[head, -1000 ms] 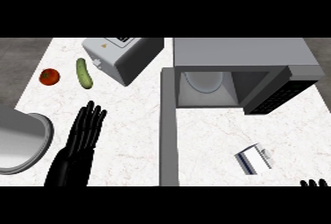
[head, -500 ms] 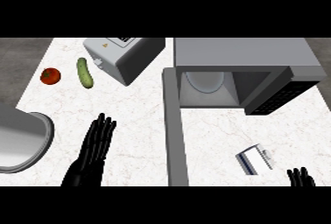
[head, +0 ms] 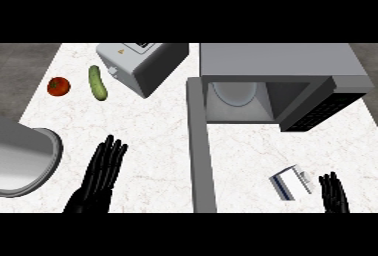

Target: Pick up the milk, place it into the microwave and close the microwave

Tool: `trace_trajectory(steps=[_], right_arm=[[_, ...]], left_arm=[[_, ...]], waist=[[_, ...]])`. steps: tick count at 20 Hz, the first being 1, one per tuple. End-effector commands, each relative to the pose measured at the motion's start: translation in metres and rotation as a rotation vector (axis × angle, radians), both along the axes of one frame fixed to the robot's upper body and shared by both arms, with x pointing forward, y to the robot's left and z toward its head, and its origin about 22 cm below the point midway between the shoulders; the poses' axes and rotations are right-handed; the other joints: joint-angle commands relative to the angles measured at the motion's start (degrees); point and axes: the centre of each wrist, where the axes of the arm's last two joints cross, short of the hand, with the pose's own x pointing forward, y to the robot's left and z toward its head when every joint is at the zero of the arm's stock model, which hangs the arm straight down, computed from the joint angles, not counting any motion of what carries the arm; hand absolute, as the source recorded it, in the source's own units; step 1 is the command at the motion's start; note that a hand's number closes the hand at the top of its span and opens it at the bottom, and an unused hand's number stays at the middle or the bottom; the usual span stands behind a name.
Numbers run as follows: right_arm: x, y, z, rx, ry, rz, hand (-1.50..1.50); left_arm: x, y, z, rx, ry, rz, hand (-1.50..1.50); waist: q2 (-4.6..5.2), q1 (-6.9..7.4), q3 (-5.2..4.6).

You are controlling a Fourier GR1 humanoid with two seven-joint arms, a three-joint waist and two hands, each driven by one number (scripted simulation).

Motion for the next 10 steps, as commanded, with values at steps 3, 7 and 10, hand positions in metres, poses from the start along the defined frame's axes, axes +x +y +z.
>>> trace_trajectory(steps=[3,7,10], right_arm=[[0.013,-0.027,-0.021,-0.038,0.007,-0.046,-1.5],[0.041,-0.034,-0.03,-0.081,0.01,-0.073,-1.5],[0.051,-0.013,-0.054,-0.07,0.007,-0.07,-1.5]], left_arm=[[-0.008,0.03,-0.008,-0.021,0.019,-0.006,-1.5],[0.003,0.055,-0.004,-0.027,0.005,0.015,-1.5],[-0.01,0.052,-0.009,-0.024,0.021,-0.005,-1.5]], waist=[[0.01,0.03,0.0],[0.05,0.07,0.0],[0.04,0.16,0.01]])
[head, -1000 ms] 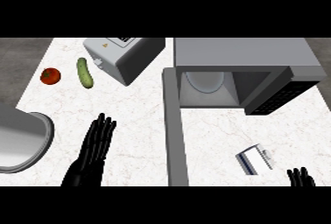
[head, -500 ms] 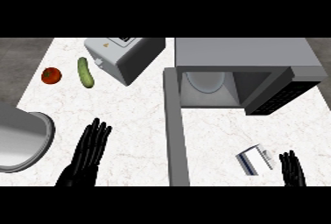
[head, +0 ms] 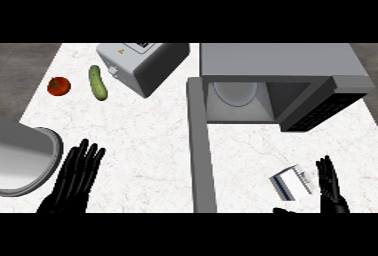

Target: Pick up the milk, place it into the microwave and close the microwave

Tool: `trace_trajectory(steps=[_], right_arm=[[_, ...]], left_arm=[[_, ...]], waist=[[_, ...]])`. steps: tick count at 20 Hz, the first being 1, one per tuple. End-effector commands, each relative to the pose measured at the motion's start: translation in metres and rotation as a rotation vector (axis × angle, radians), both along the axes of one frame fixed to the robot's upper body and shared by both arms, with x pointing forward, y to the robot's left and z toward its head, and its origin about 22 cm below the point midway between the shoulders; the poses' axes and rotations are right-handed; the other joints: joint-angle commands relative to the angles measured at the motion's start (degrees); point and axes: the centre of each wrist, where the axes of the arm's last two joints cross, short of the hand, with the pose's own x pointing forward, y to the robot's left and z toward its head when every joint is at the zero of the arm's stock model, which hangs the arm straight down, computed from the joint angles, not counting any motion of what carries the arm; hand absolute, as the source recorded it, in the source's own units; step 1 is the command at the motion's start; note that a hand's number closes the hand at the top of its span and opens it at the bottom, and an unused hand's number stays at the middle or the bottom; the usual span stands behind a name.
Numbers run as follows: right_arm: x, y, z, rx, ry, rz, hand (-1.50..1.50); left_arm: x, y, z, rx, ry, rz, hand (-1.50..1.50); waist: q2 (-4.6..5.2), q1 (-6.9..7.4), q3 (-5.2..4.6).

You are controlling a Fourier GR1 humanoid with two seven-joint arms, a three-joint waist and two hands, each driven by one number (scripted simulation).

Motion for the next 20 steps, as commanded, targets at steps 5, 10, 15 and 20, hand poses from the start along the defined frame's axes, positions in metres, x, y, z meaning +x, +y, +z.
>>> trace_trajectory(steps=[5,10,15,20], right_arm=[[0.036,-0.007,-0.034,-0.016,-0.004,-0.041,1.5],[0.038,-0.021,-0.039,-0.06,-0.017,-0.096,1.5],[0.035,-0.029,-0.047,-0.135,0.033,-0.063,1.5],[0.086,0.013,-0.035,-0.157,0.056,-0.049,1.5]], left_arm=[[-0.01,0.013,-0.012,0.01,0.005,-0.009,-1.5],[-0.003,0.041,-0.004,0.017,0.006,0.002,-1.5],[-0.01,0.043,-0.01,0.01,-0.001,0.0,-1.5],[-0.007,0.051,-0.016,0.006,-0.014,0.006,-1.5]], waist=[[0.05,0.25,0.04],[0.09,0.21,0.05],[0.13,0.42,0.07],[0.12,0.44,0.04]])
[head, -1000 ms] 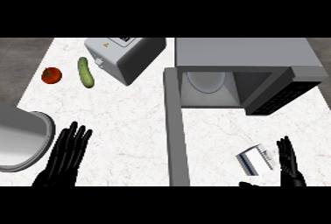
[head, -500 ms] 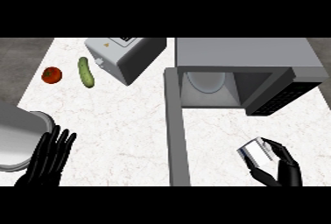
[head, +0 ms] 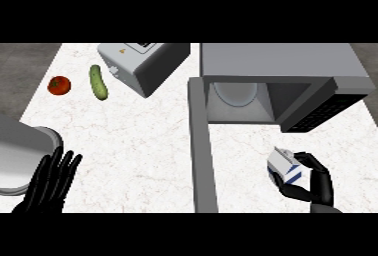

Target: Pick up the milk, place it into the microwave and close the microwave

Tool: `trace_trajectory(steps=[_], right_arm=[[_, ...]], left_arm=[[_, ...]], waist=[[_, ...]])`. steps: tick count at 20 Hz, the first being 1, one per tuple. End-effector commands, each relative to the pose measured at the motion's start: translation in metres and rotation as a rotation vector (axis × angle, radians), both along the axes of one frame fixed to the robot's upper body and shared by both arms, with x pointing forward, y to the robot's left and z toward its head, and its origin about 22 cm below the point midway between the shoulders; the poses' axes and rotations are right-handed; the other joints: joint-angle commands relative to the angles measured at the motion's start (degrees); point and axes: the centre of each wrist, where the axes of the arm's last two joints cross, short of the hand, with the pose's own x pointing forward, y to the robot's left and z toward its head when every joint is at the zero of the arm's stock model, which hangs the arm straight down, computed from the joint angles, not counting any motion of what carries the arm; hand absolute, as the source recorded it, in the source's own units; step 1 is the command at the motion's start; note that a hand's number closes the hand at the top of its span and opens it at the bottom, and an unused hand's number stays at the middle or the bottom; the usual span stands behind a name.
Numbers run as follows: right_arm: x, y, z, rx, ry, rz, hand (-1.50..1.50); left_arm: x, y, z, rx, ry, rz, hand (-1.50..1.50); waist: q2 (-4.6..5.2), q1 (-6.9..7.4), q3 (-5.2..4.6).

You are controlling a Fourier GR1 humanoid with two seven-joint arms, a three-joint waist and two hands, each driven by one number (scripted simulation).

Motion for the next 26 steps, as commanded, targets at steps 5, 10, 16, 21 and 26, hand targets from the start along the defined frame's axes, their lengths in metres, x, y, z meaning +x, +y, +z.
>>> trace_trajectory(steps=[5,10,16,21,26], right_arm=[[0.041,0.033,0.007,-0.028,-0.097,0.085,1.5],[0.056,0.053,0.016,0.091,-0.142,0.194,1.5],[0.063,0.094,0.028,0.135,-0.163,0.221,1.5],[0.049,0.113,0.041,0.135,-0.185,0.233,1.5],[0.082,0.126,0.081,0.056,-0.219,0.135,1.5]], left_arm=[[-0.005,0.003,0.006,-0.024,-0.002,-0.002,-1.5],[0.007,0.016,0.007,-0.005,-0.02,0.02,-1.5],[-0.023,0.018,-0.003,-0.011,0.006,0.021,-1.5],[0.014,0.039,-0.007,-0.015,0.015,0.026,-1.5],[0.001,0.018,-0.006,-0.012,0.025,0.04,-1.5]], waist=[[0.3,0.41,0.34],[0.15,-0.18,0.28],[-0.2,-0.32,0.2],[-0.15,-0.87,0.18],[-0.04,-0.48,0.22]])
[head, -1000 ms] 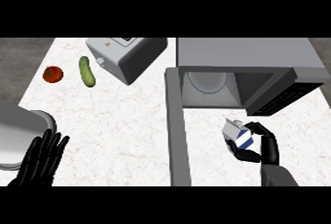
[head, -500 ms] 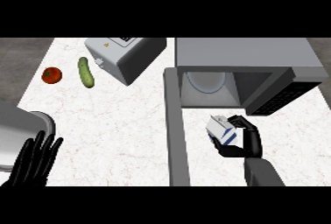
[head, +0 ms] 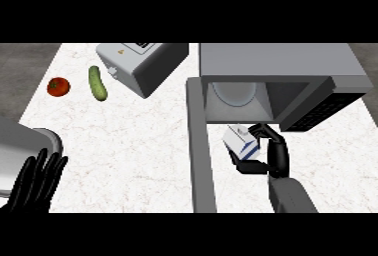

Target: Pick up the milk, place it into the microwave and close the microwave

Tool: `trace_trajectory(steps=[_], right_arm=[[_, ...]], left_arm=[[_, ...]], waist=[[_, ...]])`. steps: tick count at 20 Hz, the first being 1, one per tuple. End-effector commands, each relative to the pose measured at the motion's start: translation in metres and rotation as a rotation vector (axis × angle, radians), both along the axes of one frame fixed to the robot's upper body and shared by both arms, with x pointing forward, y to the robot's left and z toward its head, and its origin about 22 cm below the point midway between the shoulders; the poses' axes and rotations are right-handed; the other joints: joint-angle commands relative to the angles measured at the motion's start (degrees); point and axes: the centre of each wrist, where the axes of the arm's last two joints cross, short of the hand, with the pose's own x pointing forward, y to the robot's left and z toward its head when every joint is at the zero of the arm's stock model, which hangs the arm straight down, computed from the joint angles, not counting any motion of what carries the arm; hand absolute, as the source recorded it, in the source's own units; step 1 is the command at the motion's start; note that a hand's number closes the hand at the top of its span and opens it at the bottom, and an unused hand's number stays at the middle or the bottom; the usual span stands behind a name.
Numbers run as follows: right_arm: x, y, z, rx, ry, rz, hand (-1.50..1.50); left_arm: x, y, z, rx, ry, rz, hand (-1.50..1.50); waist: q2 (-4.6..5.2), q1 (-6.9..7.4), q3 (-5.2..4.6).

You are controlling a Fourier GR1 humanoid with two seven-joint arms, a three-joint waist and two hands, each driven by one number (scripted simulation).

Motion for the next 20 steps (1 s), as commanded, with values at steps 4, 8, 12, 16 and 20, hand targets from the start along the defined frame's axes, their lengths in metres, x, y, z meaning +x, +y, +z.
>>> trace_trajectory(steps=[4,8,12,16,20], right_arm=[[0.021,0.015,0.035,-0.044,-0.002,-0.079,1.5],[0.047,0.005,0.056,-0.097,0.003,-0.091,1.5],[0.066,0.038,0.056,-0.131,0.05,-0.118,1.5],[0.099,0.014,0.077,-0.287,0.097,-0.152,1.5],[0.122,0.011,0.09,-0.339,0.119,-0.24,1.5]], left_arm=[[-0.004,0.027,-0.001,-0.002,-0.004,-0.004,-1.5],[0.016,0.011,0.008,0.006,0.011,0.003,-1.5],[0.017,0.016,-0.013,0.011,0.018,-0.022,-1.5],[0.023,0.015,0.002,-0.005,0.012,-0.007,-1.5],[0.017,0.01,0.001,-0.006,0.018,-0.05,-1.5]], waist=[[0.08,0.13,0.0],[0.15,0.18,0.02],[0.27,0.52,0.02],[0.48,1.07,0.03],[0.83,2.32,0.1]])
